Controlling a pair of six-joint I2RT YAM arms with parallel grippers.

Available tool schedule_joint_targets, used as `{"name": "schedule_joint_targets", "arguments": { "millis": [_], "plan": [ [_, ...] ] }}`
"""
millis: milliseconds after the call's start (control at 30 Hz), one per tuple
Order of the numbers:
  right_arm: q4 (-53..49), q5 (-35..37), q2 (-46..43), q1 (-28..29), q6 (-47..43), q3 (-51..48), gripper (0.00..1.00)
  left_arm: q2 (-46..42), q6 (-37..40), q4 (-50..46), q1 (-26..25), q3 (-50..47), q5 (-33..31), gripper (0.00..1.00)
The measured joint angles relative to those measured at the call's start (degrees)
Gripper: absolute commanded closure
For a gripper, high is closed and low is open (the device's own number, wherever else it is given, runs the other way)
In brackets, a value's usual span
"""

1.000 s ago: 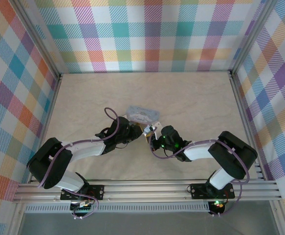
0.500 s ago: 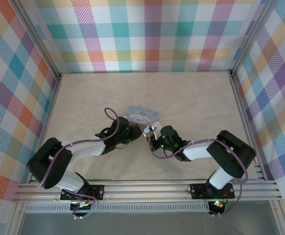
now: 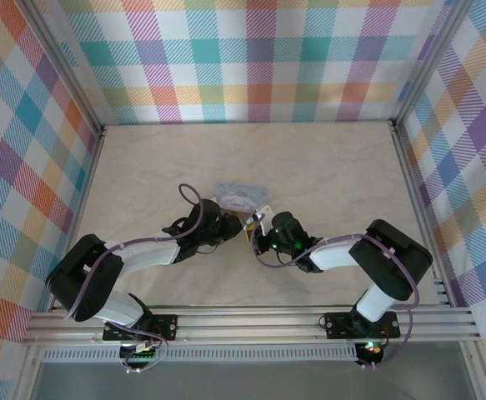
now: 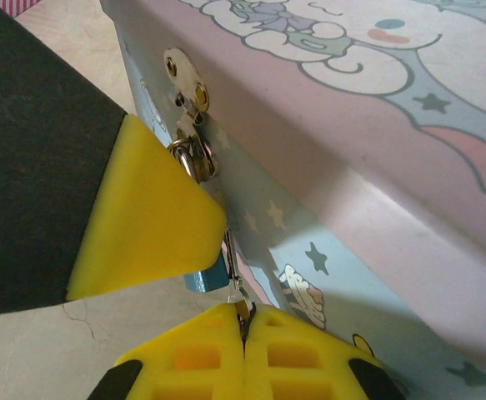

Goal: Unlock the padlock with the key

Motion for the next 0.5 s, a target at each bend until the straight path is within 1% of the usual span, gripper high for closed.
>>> {"name": "schedule_joint_targets", "arguments": {
  "millis": [500],
  "plan": [
    [0.59, 0.52, -0.07, 0.0, 0.0, -0.04, 1.0, 0.0, -0.22, 0.02, 0.0, 0.0, 0.42, 0.81]
  ]
}}
